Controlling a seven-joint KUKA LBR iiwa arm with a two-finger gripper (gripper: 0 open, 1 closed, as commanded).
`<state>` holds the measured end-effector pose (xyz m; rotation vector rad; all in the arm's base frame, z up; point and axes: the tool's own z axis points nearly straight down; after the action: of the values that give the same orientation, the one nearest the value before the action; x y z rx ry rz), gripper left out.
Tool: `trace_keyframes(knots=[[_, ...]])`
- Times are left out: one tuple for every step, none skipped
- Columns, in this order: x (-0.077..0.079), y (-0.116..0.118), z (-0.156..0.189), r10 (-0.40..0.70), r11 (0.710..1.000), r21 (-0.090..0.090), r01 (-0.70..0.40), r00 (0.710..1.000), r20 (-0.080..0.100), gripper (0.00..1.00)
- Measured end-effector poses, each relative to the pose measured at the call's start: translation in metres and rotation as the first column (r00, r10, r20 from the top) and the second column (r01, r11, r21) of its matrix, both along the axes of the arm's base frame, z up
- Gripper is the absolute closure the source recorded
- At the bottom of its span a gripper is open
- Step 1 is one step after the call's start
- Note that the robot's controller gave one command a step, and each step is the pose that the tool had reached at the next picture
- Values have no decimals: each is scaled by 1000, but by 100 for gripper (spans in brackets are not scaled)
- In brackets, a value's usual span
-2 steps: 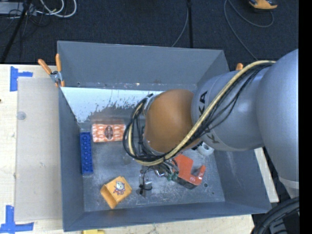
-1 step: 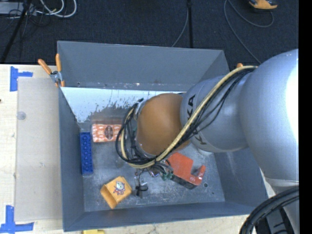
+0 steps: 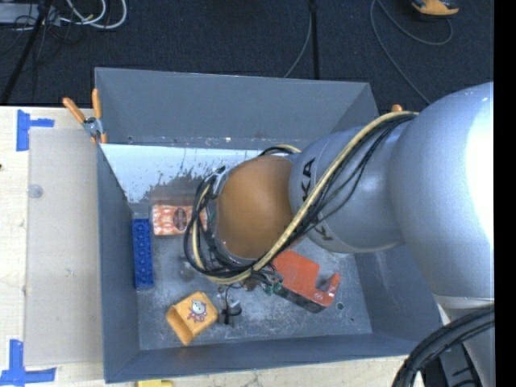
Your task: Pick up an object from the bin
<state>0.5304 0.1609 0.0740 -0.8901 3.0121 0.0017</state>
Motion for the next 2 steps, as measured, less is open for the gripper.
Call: trace_keyframes(knots=[[-12, 18, -3, 248, 969, 0, -248, 969, -6, 0], [-53, 50, 0, 510, 860, -1, -510, 860, 14, 100]])
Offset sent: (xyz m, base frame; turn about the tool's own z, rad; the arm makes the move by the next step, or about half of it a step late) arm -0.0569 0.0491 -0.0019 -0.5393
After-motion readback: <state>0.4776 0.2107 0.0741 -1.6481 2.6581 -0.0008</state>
